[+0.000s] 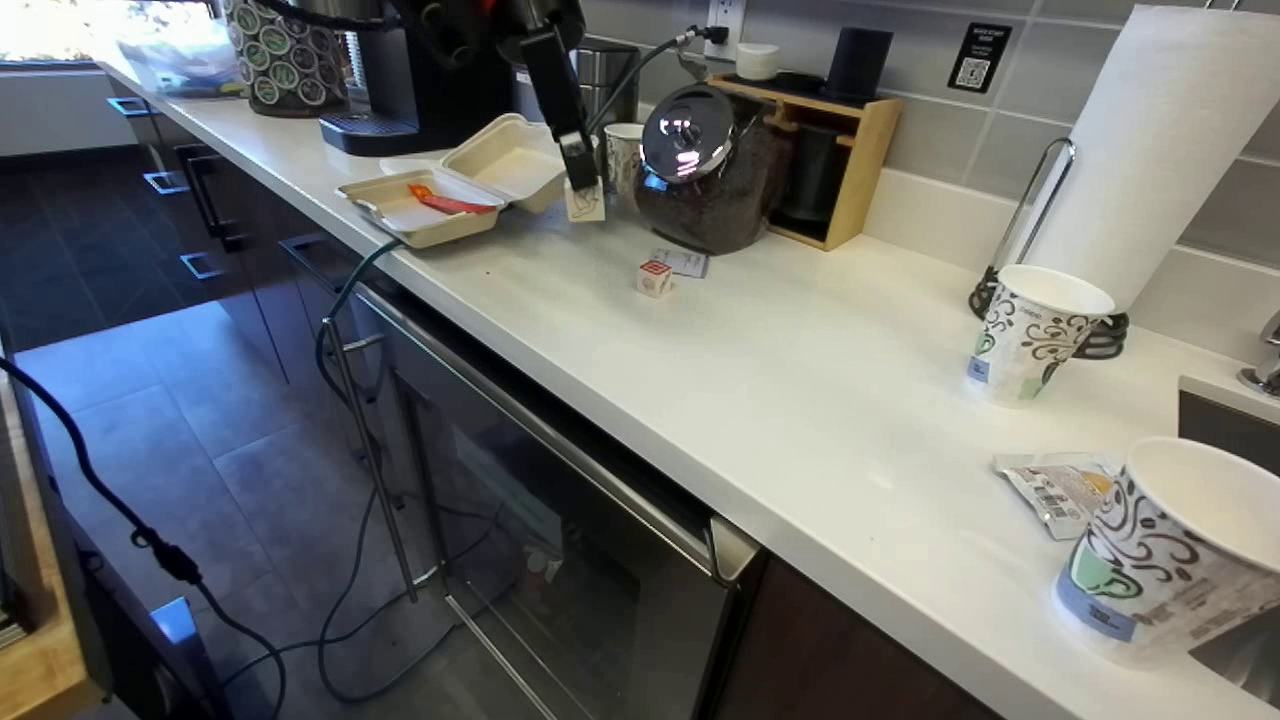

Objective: Shift the cubes to the counter

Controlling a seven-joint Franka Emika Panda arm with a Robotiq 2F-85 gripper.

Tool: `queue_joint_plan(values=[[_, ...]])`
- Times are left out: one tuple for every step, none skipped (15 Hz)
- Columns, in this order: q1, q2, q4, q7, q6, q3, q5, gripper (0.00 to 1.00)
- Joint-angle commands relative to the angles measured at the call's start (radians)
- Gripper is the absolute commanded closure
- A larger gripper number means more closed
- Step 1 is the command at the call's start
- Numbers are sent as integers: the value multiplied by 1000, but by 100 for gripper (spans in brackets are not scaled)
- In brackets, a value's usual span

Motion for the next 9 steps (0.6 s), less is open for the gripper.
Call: queue_joint_plan(values=[[-10,117,92,-128,127,-33,7,86],[-16,143,111,-169,172,-39,28,86],[-20,165,126,-204,214,-45,45,86],[-27,194,146,-242,258,-47,75,86],[-26,222,168,-269,266,-51,103,86],[-22,246,187,-291,255,-56,135,86],[-24,268,202,-318,247,-57,185,86],[-24,288,215,-342,249,-59,227,86],[-30,309,222,-380,279,-57,276,86]])
